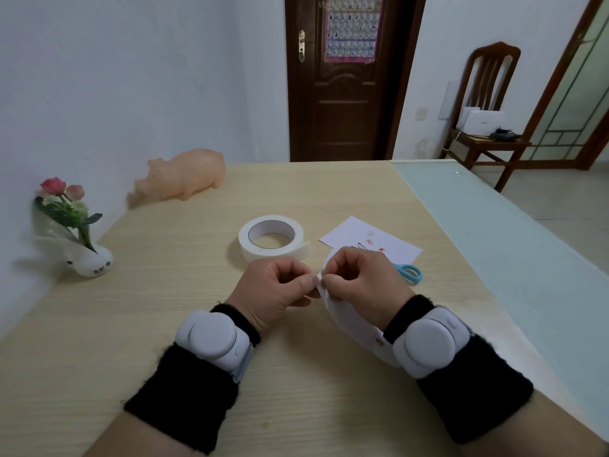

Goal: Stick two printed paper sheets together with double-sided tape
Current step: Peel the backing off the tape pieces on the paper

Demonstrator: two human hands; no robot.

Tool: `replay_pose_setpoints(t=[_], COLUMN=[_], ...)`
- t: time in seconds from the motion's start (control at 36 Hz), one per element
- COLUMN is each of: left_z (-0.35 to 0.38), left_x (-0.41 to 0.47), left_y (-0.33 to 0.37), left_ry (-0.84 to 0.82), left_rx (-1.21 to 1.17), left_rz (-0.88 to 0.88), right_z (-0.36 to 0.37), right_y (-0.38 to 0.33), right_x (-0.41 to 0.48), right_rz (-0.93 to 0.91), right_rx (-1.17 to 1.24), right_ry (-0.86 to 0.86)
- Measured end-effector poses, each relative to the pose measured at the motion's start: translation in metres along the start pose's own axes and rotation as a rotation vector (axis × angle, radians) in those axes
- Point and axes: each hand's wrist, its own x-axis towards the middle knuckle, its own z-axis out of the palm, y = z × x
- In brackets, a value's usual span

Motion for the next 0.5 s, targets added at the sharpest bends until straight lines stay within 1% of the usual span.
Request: replay_pose_setpoints(t=[0.14,0.25,0.5], left_z=[-0.0014,-0.0019,-0.0027], left_x=[0.0011,0.0014,0.0019], left_y=[0.0006,-0.0003,-0.0006], left_ry=[0.008,0.017,0.031], left_rx=[-0.054,-0.087,-0.104], left_rz=[-0.033,-0.052,-0.057], right_z=[0.0029,0.0058,0.0085], right_y=[0.0008,0.0029,0.0046], right_x=[-0.0005,-0.0010,-0.0028], right_rz=[-0.090,-0.146,-0.202], right_rx=[-0.007,-0.088,-0.178], right_ry=[0.044,0.094,0.146])
